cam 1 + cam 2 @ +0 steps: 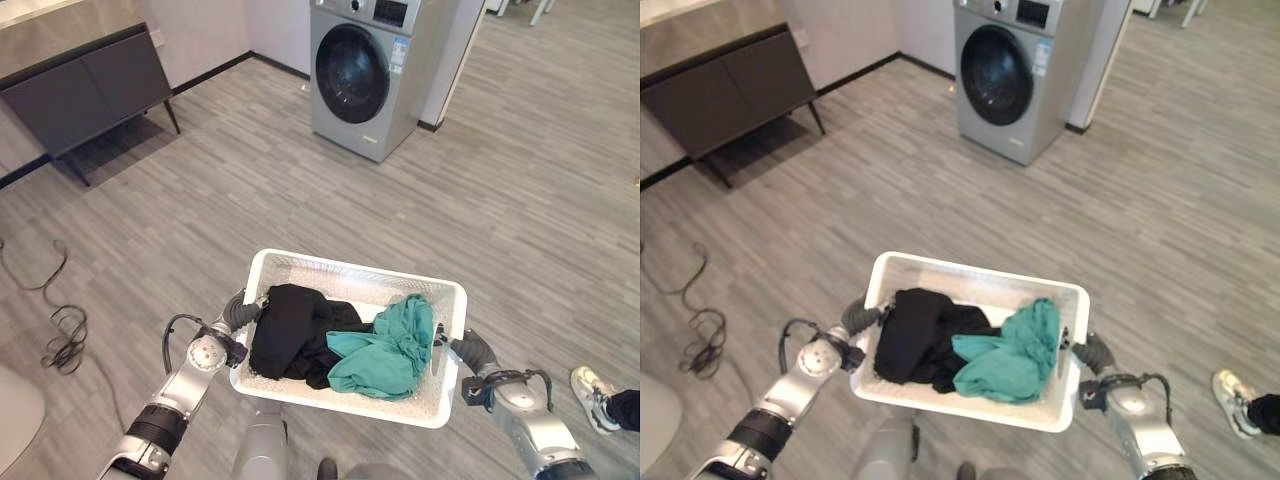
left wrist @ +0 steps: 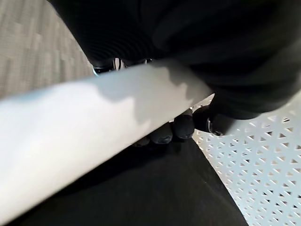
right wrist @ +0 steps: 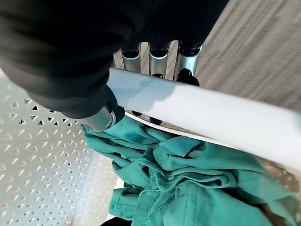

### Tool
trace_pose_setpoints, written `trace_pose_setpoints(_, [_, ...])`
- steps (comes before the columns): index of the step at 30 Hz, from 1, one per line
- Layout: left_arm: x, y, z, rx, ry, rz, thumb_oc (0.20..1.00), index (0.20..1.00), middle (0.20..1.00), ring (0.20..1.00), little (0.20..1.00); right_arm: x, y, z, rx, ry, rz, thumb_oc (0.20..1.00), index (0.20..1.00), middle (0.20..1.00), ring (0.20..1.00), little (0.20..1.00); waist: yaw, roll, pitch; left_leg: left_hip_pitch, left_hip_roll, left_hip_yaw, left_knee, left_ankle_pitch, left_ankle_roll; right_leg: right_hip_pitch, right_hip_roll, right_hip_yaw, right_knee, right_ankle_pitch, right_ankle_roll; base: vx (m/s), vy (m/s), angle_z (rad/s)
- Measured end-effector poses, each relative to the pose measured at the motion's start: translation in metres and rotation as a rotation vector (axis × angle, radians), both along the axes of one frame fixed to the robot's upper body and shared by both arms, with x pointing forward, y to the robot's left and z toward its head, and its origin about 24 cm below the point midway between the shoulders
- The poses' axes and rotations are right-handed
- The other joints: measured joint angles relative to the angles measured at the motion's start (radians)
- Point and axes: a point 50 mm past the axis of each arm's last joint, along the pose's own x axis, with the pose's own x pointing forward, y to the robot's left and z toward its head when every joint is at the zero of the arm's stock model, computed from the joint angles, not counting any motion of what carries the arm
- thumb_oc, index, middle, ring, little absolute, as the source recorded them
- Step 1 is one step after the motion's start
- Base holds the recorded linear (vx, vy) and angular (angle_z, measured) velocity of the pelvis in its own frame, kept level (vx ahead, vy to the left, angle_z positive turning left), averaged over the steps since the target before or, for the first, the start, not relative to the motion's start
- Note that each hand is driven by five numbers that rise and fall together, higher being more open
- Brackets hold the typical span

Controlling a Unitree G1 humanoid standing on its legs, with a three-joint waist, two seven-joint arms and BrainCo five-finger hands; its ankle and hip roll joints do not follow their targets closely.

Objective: Grab the laundry basket,head to the washer,open it,put in the laundry and shut it.

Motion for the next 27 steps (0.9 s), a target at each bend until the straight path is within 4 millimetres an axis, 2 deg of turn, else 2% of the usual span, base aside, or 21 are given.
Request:
trace_pose_setpoints(1, [-0.003, 0.001, -0.002, 0.000, 0.006, -0.002, 0.200, 0.200, 0.200, 0.200, 0.200, -0.002, 0.000, -0.002, 0.002, 0.008, -0.001, 0.200, 0.200, 0.200, 0.200, 0.200, -0.002, 0.005, -0.015, 0.010, -0.002, -0.019, 0.004, 0.039, 0.025, 0.025, 0.001, -0.003, 0.000, -0.013, 0.015, 0.71, 0.322, -0.61])
trace_pose_setpoints(2, [-0.005, 0.005, -0.005, 0.008, 0.023, 0.014, 0.200, 0.200, 0.200, 0.200, 0.200, -0.005, 0.007, -0.009, 0.024, 0.029, -0.002, 0.200, 0.200, 0.200, 0.200, 0.200, -0.001, -0.040, -0.034, 0.018, -0.026, 0.013, 0.048, 0.070, 0.022, 0.049, -0.035, 0.016, 0.017, -0.040, 0.020, 0.49, 0.238, -0.34])
trace_pose_setpoints(3, [-0.007, 0.006, -0.008, 0.008, 0.036, 0.018, 0.200, 0.200, 0.200, 0.200, 0.200, -0.009, 0.007, -0.013, 0.026, 0.045, -0.004, 0.200, 0.200, 0.200, 0.200, 0.200, -0.006, -0.054, -0.047, 0.047, -0.040, 0.023, 0.050, 0.132, 0.030, 0.042, -0.051, 0.000, 0.088, -0.051, 0.041, 0.46, 0.256, -0.22])
trace_pose_setpoints(4, [-0.006, 0.006, -0.008, 0.010, 0.037, 0.013, 0.200, 0.200, 0.200, 0.200, 0.200, -0.012, 0.009, -0.018, 0.037, 0.063, -0.012, 0.200, 0.200, 0.200, 0.200, 0.200, -0.018, -0.085, -0.061, 0.081, -0.066, 0.027, 0.035, 0.118, 0.029, 0.015, -0.085, -0.018, 0.193, -0.057, 0.063, 0.43, 0.255, 0.01])
trace_pose_setpoints(5, [-0.005, 0.005, -0.006, 0.011, 0.029, 0.011, 0.200, 0.200, 0.200, 0.200, 0.200, -0.014, 0.010, -0.019, 0.042, 0.068, -0.016, 0.200, 0.200, 0.200, 0.200, 0.200, -0.024, -0.095, -0.066, 0.119, -0.085, 0.024, 0.012, 0.106, 0.046, -0.034, -0.115, -0.022, 0.338, -0.037, 0.100, 0.27, 0.173, 0.05])
trace_pose_setpoints(7, [-0.001, 0.005, -0.001, 0.015, 0.009, 0.007, 0.200, 0.200, 0.200, 0.200, 0.200, -0.011, 0.011, -0.016, 0.047, 0.051, -0.017, 0.200, 0.200, 0.200, 0.200, 0.200, -0.026, -0.090, -0.064, 0.174, -0.103, 0.017, -0.032, 0.093, 0.059, -0.131, -0.160, -0.017, 0.540, -0.023, 0.139, 0.33, 0.195, -0.04])
trace_pose_setpoints(8, [0.003, 0.006, 0.004, 0.018, -0.011, 0.008, 0.200, 0.200, 0.200, 0.200, 0.200, -0.006, 0.012, -0.012, 0.047, 0.034, -0.011, 0.200, 0.200, 0.200, 0.200, 0.200, -0.036, -0.079, -0.058, 0.195, -0.115, 0.005, -0.030, 0.054, 0.089, -0.192, -0.176, -0.011, 0.639, -0.004, 0.158, 0.32, 0.183, 0.07])
trace_pose_setpoints(9, [0.005, 0.007, 0.007, 0.026, -0.018, 0.007, 0.200, 0.200, 0.200, 0.200, 0.200, -0.004, 0.012, -0.011, 0.048, 0.027, -0.011, 0.200, 0.200, 0.200, 0.200, 0.200, -0.043, -0.074, -0.054, 0.204, -0.118, -0.007, -0.031, 0.061, 0.082, -0.224, -0.190, -0.014, 0.707, -0.003, 0.162, 0.34, 0.184, 0.30])
trace_pose_setpoints(10, [0.009, 0.005, 0.012, 0.026, -0.034, -0.001, 0.200, 0.200, 0.200, 0.200, 0.200, -0.003, 0.012, -0.010, 0.049, 0.023, -0.012, 0.200, 0.200, 0.200, 0.200, 0.200, -0.053, -0.058, -0.045, 0.240, -0.121, -0.028, -0.035, 0.045, 0.090, -0.284, -0.207, -0.016, 0.796, -0.008, 0.155, 0.37, 0.150, 0.25])
trace_pose_setpoints(11, [0.010, 0.006, 0.015, 0.027, -0.047, 0.001, 0.200, 0.200, 0.200, 0.200, 0.200, -0.002, 0.013, -0.008, 0.051, 0.014, -0.010, 0.200, 0.200, 0.200, 0.200, 0.200, -0.049, -0.040, -0.033, 0.278, -0.112, -0.034, -0.034, -0.007, 0.120, -0.349, -0.223, -0.023, 0.843, -0.013, 0.146, 0.54, 0.167, 0.06])
trace_pose_setpoints(12, [0.010, 0.007, 0.016, 0.032, -0.054, 0.001, 0.200, 0.200, 0.200, 0.200, 0.200, 0.000, 0.013, -0.006, 0.053, 0.003, -0.011, 0.200, 0.200, 0.200, 0.200, 0.200, -0.043, -0.016, -0.015, 0.315, -0.100, -0.034, -0.037, -0.010, 0.102, -0.405, -0.255, -0.065, 0.855, -0.032, 0.122, 0.43, 0.033, -0.13])
trace_pose_setpoints(13, [0.010, 0.007, 0.017, 0.030, -0.058, 0.002, 0.200, 0.200, 0.200, 0.200, 0.200, 0.001, 0.012, -0.006, 0.049, 0.002, -0.008, 0.200, 0.200, 0.200, 0.200, 0.200, -0.044, 0.012, -0.005, 0.339, -0.079, -0.033, -0.038, -0.022, 0.098, -0.455, -0.263, -0.078, 0.805, -0.042, 0.108, 0.41, -0.027, 0.06])
trace_pose_setpoints(15, [0.009, 0.007, 0.017, 0.026, -0.060, 0.005, 0.200, 0.200, 0.200, 0.200, 0.200, 0.001, 0.013, -0.006, 0.045, 0.006, -0.003, 0.200, 0.200, 0.200, 0.200, 0.200, -0.068, 0.037, 0.005, 0.371, -0.051, -0.048, -0.038, -0.054, 0.080, -0.512, -0.256, -0.095, 0.539, -0.019, 0.131, 0.42, -0.103, 0.23])
trace_pose_setpoints(17, [0.008, 0.008, 0.014, 0.024, -0.049, 0.011, 0.200, 0.200, 0.200, 0.200, 0.200, 0.000, 0.013, -0.008, 0.045, 0.013, -0.002, 0.200, 0.200, 0.200, 0.200, 0.200, -0.071, 0.032, 0.005, 0.381, -0.038, -0.054, -0.036, -0.083, 0.054, -0.564, -0.261, -0.092, 0.313, 0.052, 0.142, 0.43, -0.123, 0.16])
trace_pose_setpoints(18, [0.005, 0.007, 0.010, 0.020, -0.035, 0.015, 0.200, 0.200, 0.200, 0.200, 0.200, -0.001, 0.013, -0.010, 0.045, 0.021, -0.004, 0.200, 0.200, 0.200, 0.200, 0.200, -0.070, 0.021, 0.002, 0.393, -0.032, -0.060, -0.037, -0.112, 0.034, -0.581, -0.263, -0.093, 0.133, 0.144, 0.160, 0.43, -0.105, 0.13])
trace_pose_setpoints(19, [0.004, 0.008, 0.008, 0.021, -0.028, 0.017, 0.200, 0.200, 0.200, 0.200, 0.200, -0.001, 0.013, -0.011, 0.046, 0.026, -0.006, 0.200, 0.200, 0.200, 0.200, 0.200, -0.069, 0.012, 0.002, 0.402, -0.031, -0.062, -0.038, -0.125, 0.014, -0.576, -0.268, -0.093, 0.059, 0.178, 0.169, 0.46, -0.107, 0.19])
trace_pose_setpoints(20, [0.000, 0.008, 0.004, 0.019, -0.015, 0.022, 0.200, 0.200, 0.200, 0.200, 0.200, -0.003, 0.013, -0.014, 0.049, 0.040, -0.007, 0.200, 0.200, 0.200, 0.200, 0.200, -0.071, -0.009, -0.004, 0.427, -0.027, -0.082, -0.042, -0.157, -0.016, -0.579, -0.281, -0.100, 0.023, 0.224, 0.181, 0.47, -0.111, 0.21])
trace_pose_setpoints(21, [-0.002, 0.006, -0.001, 0.007, -0.001, 0.029, 0.200, 0.200, 0.200, 0.200, 0.200, -0.004, 0.012, -0.017, 0.046, 0.054, -0.015, 0.200, 0.200, 0.200, 0.200, 0.200, -0.070, -0.003, -0.008, 0.445, -0.005, -0.085, -0.047, -0.179, -0.033, -0.563, -0.264, -0.129, 0.023, 0.279, 0.188, 0.33, -0.082, 0.21])
trace_pose_setpoints(23, [-0.002, 0.001, -0.003, -0.006, 0.000, 0.031, 0.200, 0.200, 0.200, 0.200, 0.200, 0.000, 0.007, -0.014, 0.030, 0.047, -0.021, 0.200, 0.200, 0.200, 0.200, 0.200, -0.079, 0.004, -0.009, 0.433, 0.009, -0.074, 0.041, -0.207, -0.058, -0.554, -0.228, -0.157, 0.040, 0.292, 0.195, 0.55, -0.169, 0.19])
trace_pose_setpoints(26, [0.003, -0.008, -0.001, -0.020, -0.011, 0.011, 0.200, 0.200, 0.200, 0.200, 0.200, -0.003, -0.001, -0.013, 0.009, 0.045, -0.031, 0.200, 0.200, 0.200, 0.200, 0.200, -0.144, 0.015, -0.011, 0.476, 0.050, -0.063, 0.052, -0.215, -0.059, -0.505, -0.170, -0.174, 0.118, 0.264, 0.139, 0.58, -0.245, 0.67])
trace_pose_setpoints(27, [0.005, -0.014, -0.002, -0.033, -0.010, 0.004, 0.200, 0.200, 0.200, 0.200, 0.200, -0.005, -0.005, -0.013, 0.006, 0.048, -0.048, 0.200, 0.200, 0.200, 0.200, 0.200, -0.153, 0.008, -0.015, 0.494, 0.054, -0.072, 0.061, -0.214, -0.060, -0.503, -0.168, -0.172, 0.165, 0.234, 0.098, 0.43, -0.353, 0.48])
